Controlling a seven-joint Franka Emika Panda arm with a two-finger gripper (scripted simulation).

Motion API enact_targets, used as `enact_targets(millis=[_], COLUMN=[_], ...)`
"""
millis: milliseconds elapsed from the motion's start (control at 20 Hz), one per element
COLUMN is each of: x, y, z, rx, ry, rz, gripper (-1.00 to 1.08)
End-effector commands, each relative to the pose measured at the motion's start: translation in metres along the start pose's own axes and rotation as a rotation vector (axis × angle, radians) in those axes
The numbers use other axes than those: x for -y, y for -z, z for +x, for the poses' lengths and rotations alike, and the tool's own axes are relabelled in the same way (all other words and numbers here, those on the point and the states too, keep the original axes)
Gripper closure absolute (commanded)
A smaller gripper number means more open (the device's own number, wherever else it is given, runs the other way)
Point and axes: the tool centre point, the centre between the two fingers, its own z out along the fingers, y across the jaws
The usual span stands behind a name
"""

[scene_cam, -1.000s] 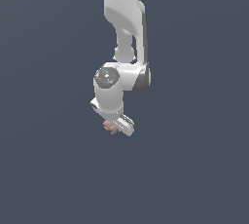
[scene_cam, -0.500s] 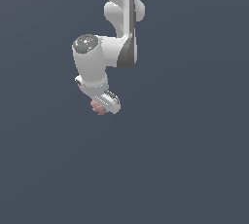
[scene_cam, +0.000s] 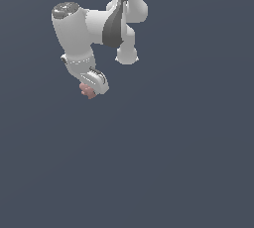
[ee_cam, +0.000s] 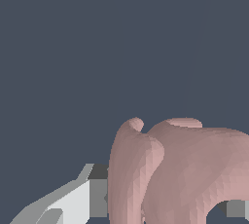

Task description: Pick up the object and move it to a goal position.

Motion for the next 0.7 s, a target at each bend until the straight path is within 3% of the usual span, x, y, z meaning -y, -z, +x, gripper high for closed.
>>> enact_targets(millis=[0,300,650], x=[-0.014,-0.035,-0.038], y=[0.012,0.029,0.033], z=[-0.002,-0.004,-0.003], rx=[0.000,0.000,-0.001], ry=[0.001,0.001,0.001], rz=[0.000,-0.001,-0.002], gripper=[1.08,1.08,1.08])
